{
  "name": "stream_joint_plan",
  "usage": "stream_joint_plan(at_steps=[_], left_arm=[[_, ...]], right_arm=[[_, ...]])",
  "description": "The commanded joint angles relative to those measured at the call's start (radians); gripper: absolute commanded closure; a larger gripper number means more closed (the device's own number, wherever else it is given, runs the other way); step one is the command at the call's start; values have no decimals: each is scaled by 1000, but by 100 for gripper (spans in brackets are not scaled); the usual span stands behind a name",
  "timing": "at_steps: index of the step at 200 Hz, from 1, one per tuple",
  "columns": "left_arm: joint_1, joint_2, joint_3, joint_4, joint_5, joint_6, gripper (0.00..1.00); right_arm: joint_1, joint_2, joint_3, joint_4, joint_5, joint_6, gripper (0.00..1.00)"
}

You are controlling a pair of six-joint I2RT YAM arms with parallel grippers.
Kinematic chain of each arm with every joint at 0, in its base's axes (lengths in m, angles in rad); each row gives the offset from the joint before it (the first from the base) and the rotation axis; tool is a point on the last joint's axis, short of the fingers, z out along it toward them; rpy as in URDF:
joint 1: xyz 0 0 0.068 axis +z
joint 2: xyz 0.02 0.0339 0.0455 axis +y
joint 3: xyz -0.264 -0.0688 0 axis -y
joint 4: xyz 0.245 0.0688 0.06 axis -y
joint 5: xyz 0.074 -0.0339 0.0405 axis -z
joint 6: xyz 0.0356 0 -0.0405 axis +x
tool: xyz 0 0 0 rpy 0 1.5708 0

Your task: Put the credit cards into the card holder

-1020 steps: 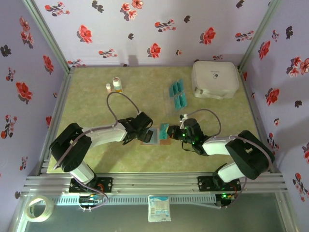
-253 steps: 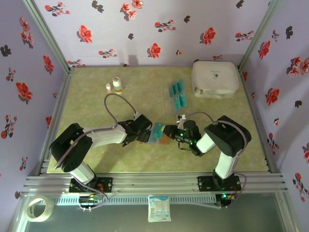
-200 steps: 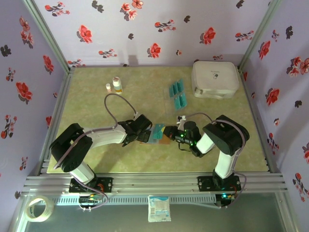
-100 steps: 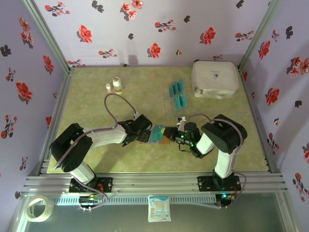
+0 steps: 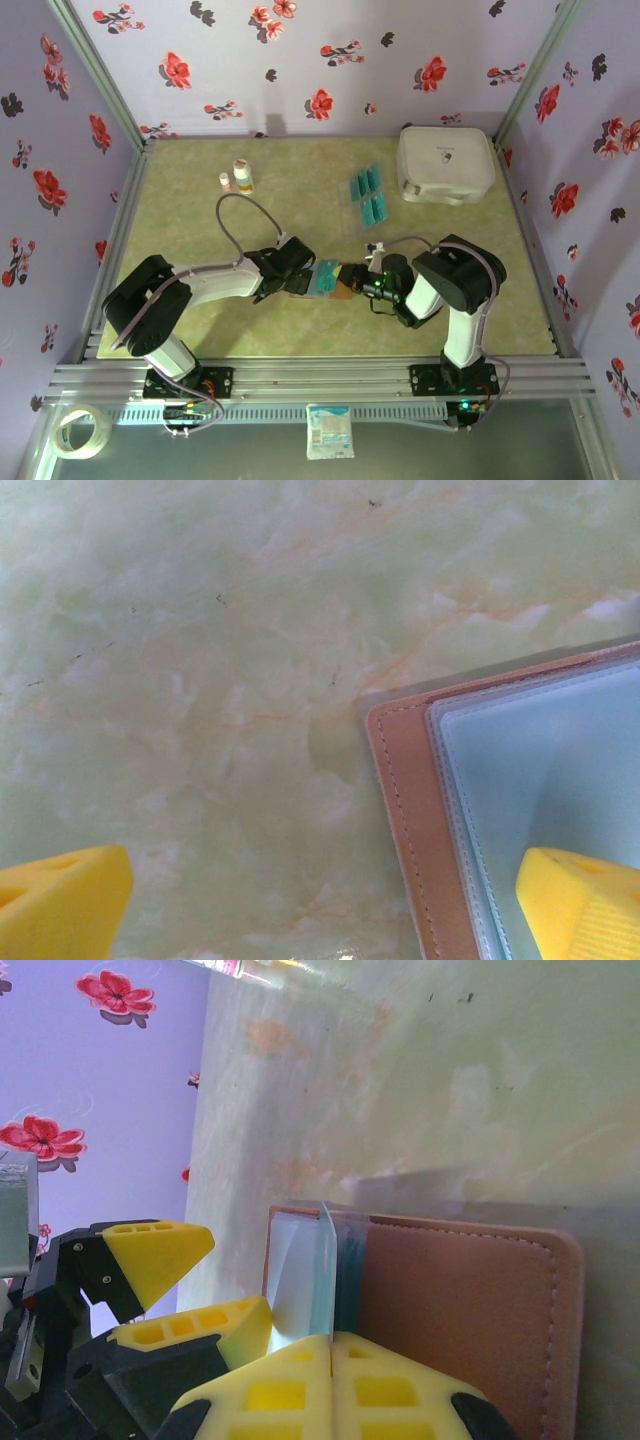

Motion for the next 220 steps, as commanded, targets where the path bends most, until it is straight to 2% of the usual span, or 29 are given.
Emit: stream_joint_plan(at_steps=[1, 220], left_arm=[[-8, 16, -24, -54, -28, -7, 0], [-8, 15, -25, -57, -27, -8, 0]], right_arm=[[5, 19, -22, 1, -20, 2, 100], [6, 86, -37, 31, -71, 6, 100]])
